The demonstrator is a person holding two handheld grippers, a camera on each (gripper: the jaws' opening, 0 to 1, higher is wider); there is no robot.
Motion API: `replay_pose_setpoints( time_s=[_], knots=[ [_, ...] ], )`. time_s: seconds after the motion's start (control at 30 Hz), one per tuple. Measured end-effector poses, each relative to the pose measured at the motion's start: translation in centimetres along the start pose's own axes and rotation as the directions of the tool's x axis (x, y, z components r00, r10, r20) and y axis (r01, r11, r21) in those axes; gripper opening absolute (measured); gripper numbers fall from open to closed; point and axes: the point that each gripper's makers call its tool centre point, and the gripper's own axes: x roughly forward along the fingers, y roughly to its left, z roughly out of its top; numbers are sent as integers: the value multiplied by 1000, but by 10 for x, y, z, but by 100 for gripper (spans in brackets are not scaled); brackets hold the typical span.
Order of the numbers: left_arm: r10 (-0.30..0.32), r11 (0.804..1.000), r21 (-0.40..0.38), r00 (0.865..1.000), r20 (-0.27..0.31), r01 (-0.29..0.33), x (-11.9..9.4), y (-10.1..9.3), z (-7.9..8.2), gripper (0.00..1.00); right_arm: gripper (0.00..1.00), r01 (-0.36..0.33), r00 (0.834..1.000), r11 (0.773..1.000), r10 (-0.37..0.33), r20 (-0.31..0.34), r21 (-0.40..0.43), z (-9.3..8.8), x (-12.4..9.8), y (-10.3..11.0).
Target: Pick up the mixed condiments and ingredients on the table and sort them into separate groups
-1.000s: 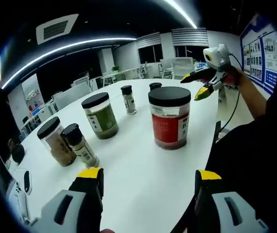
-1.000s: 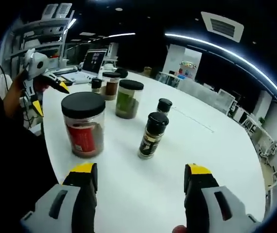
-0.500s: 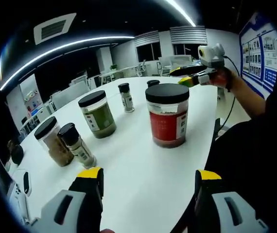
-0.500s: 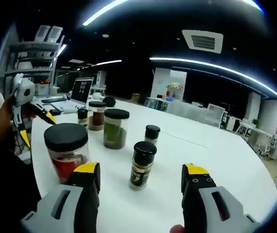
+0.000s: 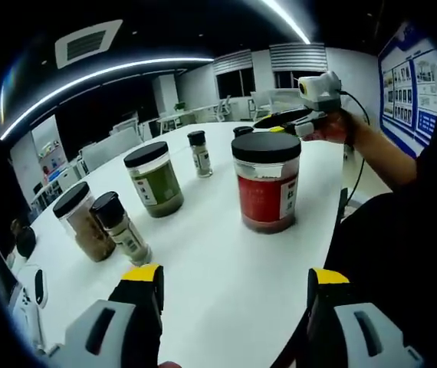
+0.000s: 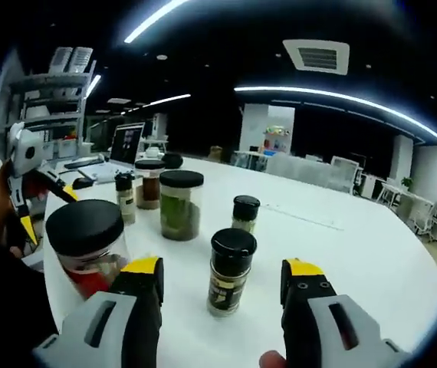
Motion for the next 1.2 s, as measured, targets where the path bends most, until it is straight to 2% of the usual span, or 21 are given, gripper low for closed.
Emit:
replay_pose_setpoints(
  time_s=[0.7, 0.87, 1.2],
  knots=[
    [7, 1000, -2, 1000, -19, -7, 3, 3, -7, 76, 57, 7, 998, 999, -5, -63, 31, -34, 28, 2],
    [32, 999, -26, 999, 1, -32, 2, 9, -3, 76, 55, 9, 1000, 1000, -9, -23, 5, -30, 32, 2],
    [15, 1000, -17, 1000, -6, -15, 4, 4, -5, 76, 43, 6, 999, 999, -4, -40, 52, -41, 38, 2]
  ],
)
